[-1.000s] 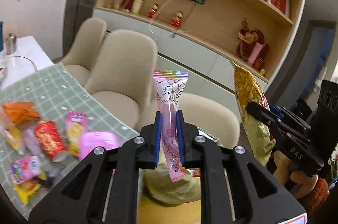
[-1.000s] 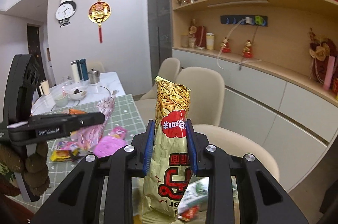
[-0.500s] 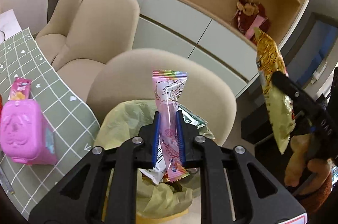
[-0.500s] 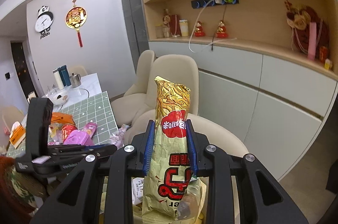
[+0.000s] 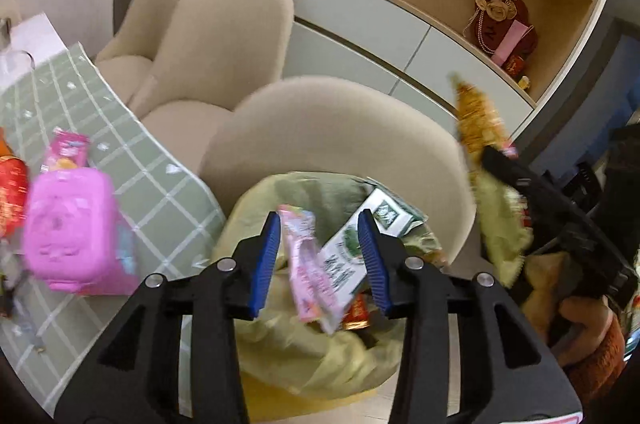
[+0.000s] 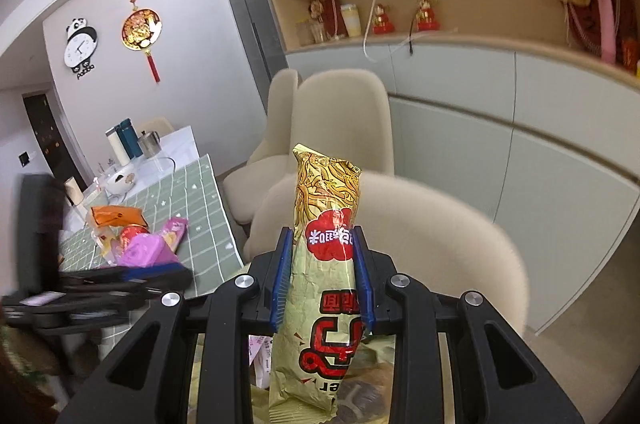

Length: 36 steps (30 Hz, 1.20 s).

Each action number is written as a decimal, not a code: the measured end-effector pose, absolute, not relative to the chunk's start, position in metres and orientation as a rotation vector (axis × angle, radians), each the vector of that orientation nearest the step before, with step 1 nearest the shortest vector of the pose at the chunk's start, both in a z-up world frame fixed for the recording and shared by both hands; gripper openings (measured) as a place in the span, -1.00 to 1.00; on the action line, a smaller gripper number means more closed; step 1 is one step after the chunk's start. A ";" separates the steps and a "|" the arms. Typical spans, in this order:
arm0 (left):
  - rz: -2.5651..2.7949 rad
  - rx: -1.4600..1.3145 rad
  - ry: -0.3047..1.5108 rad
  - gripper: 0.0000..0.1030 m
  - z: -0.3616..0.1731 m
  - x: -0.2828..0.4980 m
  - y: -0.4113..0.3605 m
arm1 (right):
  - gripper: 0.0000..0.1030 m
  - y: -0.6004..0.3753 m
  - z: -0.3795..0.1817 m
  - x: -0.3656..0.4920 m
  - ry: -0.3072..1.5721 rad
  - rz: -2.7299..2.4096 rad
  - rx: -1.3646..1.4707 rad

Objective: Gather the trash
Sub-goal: 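Carry both items to the trash bag and release them inside, then return both tools to the table and grasp the orange bag with the left tool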

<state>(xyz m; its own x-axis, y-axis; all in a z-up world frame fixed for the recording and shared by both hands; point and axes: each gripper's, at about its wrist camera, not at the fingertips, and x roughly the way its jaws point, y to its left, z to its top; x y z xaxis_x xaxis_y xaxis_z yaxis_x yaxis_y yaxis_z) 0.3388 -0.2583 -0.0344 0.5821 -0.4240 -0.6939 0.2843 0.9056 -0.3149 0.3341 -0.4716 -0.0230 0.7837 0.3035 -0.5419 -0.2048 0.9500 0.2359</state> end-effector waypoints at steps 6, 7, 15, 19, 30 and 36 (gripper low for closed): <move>-0.333 -0.146 0.784 -0.17 -0.013 0.312 -0.225 | -0.46 -0.457 -0.086 0.364 0.771 0.241 0.201; -0.315 -0.148 0.780 -0.17 -0.010 0.309 -0.218 | -0.46 -0.453 -0.096 0.367 0.808 0.247 0.211; -0.203 -0.186 0.783 -0.16 -0.010 0.291 -0.167 | -0.45 -0.421 -0.115 0.367 0.888 0.323 0.186; -0.187 -0.210 0.800 -0.15 -0.016 0.283 -0.149 | -0.30 -0.423 -0.109 0.362 0.863 0.298 0.203; -0.159 -0.256 0.800 -0.08 -0.022 0.263 -0.097 | 0.02 -0.402 -0.073 0.315 0.779 0.255 0.132; -0.079 -0.296 0.796 -0.08 -0.030 0.245 -0.035 | 0.03 -0.371 -0.047 0.292 0.745 0.283 0.133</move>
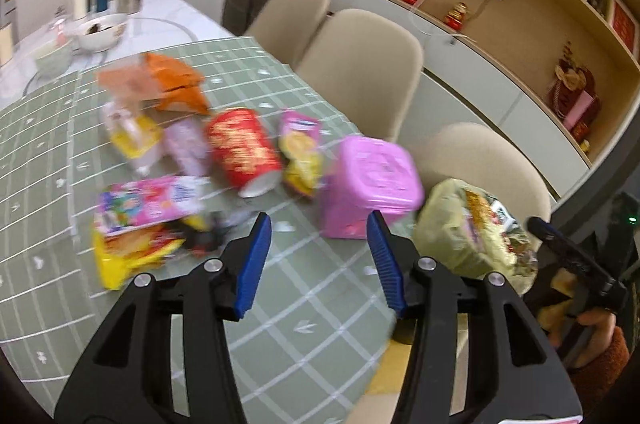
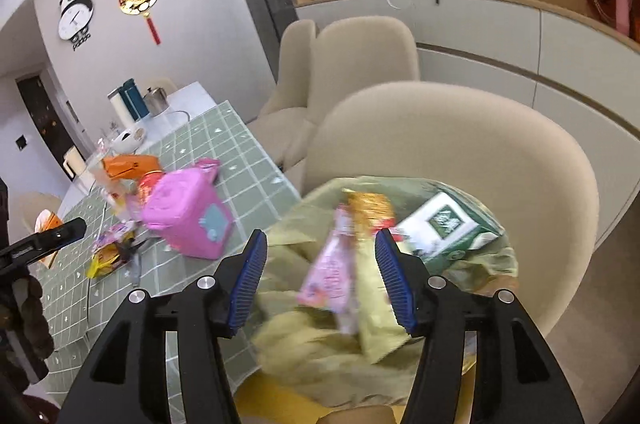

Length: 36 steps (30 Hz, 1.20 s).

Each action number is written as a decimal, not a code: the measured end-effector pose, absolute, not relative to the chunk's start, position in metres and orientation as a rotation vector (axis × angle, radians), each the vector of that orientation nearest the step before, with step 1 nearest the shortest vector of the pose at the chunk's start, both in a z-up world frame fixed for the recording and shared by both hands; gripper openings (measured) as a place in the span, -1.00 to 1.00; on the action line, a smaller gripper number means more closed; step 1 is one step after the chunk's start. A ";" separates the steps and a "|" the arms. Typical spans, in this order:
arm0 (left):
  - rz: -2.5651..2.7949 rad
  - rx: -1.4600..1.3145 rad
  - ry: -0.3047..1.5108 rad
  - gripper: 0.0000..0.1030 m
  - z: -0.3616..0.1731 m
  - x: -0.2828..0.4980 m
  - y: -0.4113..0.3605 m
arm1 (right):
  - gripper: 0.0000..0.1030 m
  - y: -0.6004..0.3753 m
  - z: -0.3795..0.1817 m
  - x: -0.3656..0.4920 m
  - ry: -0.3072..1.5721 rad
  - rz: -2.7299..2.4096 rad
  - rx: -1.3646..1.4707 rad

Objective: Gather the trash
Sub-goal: 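Return both tools to the table and grasp the orange bag with the left tool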

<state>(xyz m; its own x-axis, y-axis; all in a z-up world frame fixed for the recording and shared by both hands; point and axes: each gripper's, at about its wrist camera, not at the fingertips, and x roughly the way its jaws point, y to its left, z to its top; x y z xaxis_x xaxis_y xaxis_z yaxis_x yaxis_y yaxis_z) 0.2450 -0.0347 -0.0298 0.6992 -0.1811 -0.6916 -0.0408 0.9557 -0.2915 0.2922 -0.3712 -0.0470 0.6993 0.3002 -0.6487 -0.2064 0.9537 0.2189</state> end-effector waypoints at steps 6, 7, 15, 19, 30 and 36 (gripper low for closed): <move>0.004 -0.344 0.793 -0.08 -0.036 0.230 0.038 | 0.04 -0.315 -0.025 0.276 0.715 0.356 0.118; 0.015 -0.346 0.791 -0.08 -0.037 0.227 0.051 | 0.04 -0.304 -0.023 0.274 0.711 0.367 0.116; 0.019 -0.337 0.778 -0.06 -0.036 0.218 0.125 | 0.04 -0.220 -0.021 0.258 0.727 0.418 0.069; -0.046 -0.305 0.783 -0.05 -0.035 0.229 0.144 | 0.04 -0.189 -0.032 0.252 0.756 0.401 0.061; -0.195 -0.064 0.649 0.06 -0.002 0.310 0.134 | 0.04 -0.152 -0.071 0.237 0.840 0.242 0.012; -0.159 0.015 0.747 0.06 -0.026 0.386 0.133 | 0.04 -0.154 -0.083 0.224 0.866 0.143 0.007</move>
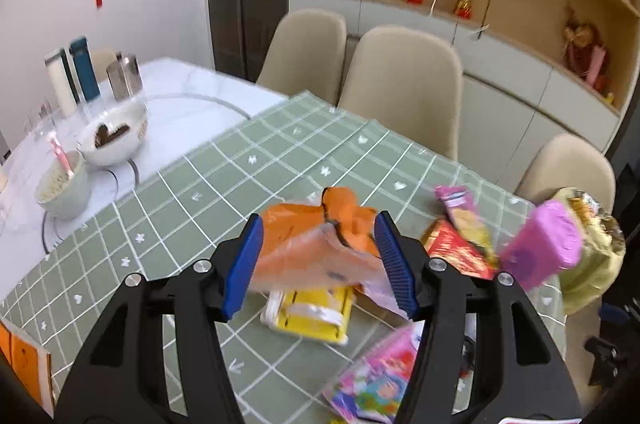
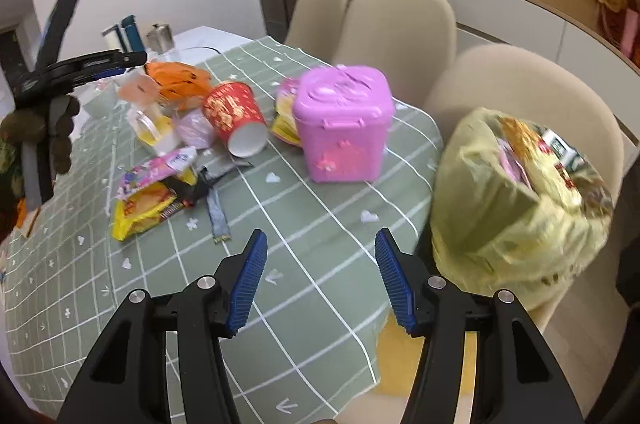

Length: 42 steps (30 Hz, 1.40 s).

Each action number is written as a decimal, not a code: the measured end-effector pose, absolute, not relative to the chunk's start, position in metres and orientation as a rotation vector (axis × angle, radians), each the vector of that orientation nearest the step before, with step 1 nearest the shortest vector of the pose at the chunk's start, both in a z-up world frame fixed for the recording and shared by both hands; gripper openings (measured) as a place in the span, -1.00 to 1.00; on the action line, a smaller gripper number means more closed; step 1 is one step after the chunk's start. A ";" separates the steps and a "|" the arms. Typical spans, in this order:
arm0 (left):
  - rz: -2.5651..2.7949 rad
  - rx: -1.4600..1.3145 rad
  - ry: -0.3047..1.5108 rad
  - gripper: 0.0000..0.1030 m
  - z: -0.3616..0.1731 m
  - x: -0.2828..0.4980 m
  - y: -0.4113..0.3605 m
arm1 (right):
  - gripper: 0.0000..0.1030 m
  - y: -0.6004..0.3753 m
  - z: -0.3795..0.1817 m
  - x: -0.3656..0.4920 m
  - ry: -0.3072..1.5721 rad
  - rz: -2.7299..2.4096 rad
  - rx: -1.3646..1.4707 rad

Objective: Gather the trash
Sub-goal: 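Return both tools to the table and grasp the orange bag with the left tool, then grasp the orange plastic bag with the left tool while the right tool grasps the pink Kleenex wrapper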

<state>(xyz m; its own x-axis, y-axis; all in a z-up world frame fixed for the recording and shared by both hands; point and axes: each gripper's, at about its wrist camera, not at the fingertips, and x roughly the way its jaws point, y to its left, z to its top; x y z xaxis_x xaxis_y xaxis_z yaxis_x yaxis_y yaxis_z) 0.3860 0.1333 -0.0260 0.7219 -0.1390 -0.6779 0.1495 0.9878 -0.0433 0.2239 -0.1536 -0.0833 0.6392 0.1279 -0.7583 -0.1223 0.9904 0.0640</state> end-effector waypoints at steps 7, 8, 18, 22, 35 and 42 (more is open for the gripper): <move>-0.135 0.105 0.838 -0.56 -0.055 0.402 0.122 | 0.04 -0.157 -0.092 0.221 0.913 0.152 0.019; -0.133 0.086 0.824 -0.60 -0.052 0.399 0.125 | 0.04 -0.156 -0.092 0.221 0.912 0.170 0.015; -0.196 -0.081 0.730 -0.65 -0.006 0.308 0.151 | 0.04 -0.142 -0.093 0.254 0.924 0.300 0.137; -0.175 -0.087 0.756 -0.67 -0.027 0.254 0.159 | 0.03 -0.113 -0.102 0.269 0.992 0.360 0.090; -0.053 -0.297 0.882 -0.16 -0.085 0.185 0.224 | 0.03 -0.012 -0.105 0.295 1.003 0.556 0.146; 0.034 -0.319 0.891 -0.14 -0.086 0.178 0.250 | 0.03 0.022 -0.128 0.321 1.060 0.426 0.309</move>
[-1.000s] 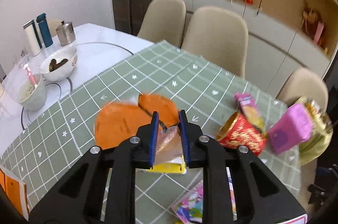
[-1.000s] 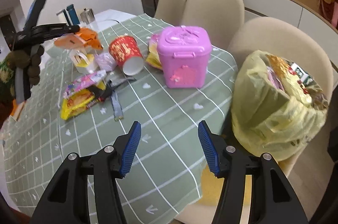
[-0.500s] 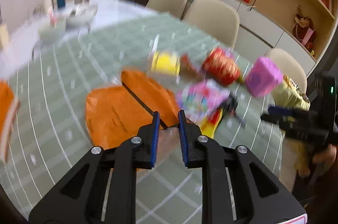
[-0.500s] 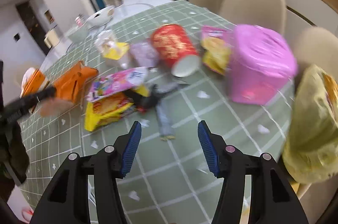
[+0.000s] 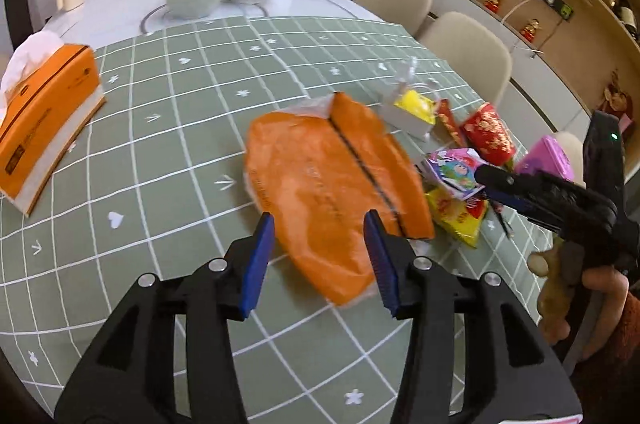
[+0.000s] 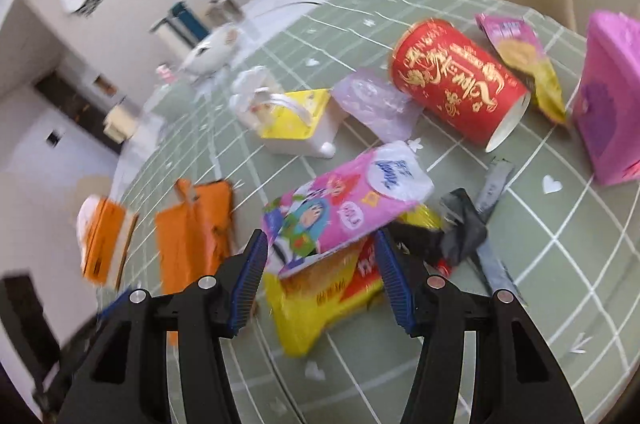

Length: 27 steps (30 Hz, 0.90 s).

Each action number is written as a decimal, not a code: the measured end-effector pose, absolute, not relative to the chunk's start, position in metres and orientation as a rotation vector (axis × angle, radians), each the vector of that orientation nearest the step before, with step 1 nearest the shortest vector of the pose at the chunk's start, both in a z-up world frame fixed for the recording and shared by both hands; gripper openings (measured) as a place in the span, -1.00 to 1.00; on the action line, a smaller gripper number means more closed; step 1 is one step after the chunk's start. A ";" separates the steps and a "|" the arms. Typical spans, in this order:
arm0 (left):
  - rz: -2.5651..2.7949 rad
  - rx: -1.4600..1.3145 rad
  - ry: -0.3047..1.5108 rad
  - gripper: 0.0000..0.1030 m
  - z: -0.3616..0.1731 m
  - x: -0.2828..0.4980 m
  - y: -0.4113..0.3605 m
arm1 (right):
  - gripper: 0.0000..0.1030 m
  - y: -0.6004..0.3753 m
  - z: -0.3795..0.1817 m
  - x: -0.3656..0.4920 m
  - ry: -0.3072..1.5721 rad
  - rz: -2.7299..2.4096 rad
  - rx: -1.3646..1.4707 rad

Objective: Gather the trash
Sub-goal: 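Grasp the orange plastic bag with the left tool while the right tool grasps the pink Kleenex wrapper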

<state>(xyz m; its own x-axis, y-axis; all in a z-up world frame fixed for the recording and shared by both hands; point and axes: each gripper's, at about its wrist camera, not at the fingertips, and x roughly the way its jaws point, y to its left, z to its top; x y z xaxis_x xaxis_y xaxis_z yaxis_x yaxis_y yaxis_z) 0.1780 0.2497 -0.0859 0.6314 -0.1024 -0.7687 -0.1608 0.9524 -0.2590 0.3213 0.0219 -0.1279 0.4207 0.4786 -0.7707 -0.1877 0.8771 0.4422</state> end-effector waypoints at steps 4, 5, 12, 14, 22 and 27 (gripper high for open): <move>0.054 -0.336 0.904 -0.14 -0.090 0.178 0.258 | -0.52 0.036 -0.140 0.342 1.083 0.374 0.226; 0.054 -0.333 0.903 -0.14 -0.090 0.177 0.259 | -0.64 0.036 -0.142 0.346 1.097 0.388 0.224; 0.048 -0.338 0.903 -0.06 -0.094 0.179 0.263 | -0.91 0.006 -0.130 0.329 1.064 0.447 0.176; 0.051 -0.354 0.904 -0.06 -0.096 0.179 0.266 | -0.91 -0.007 -0.127 0.319 1.060 0.435 0.161; 0.148 -0.550 0.931 -0.05 -0.117 0.185 0.293 | -0.92 -0.046 -0.106 0.284 1.012 0.390 0.136; 0.139 -0.600 0.954 -0.05 -0.127 0.207 0.290 | -0.92 -0.050 -0.091 0.272 0.976 0.411 0.110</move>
<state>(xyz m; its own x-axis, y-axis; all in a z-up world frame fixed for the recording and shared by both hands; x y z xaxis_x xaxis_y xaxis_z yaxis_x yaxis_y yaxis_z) 0.2075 0.2904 -0.1274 0.5834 -0.1458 -0.7990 -0.3672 0.8302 -0.4196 0.2720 -0.0496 -0.0907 0.4902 0.3862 -0.7814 -0.2888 0.9178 0.2725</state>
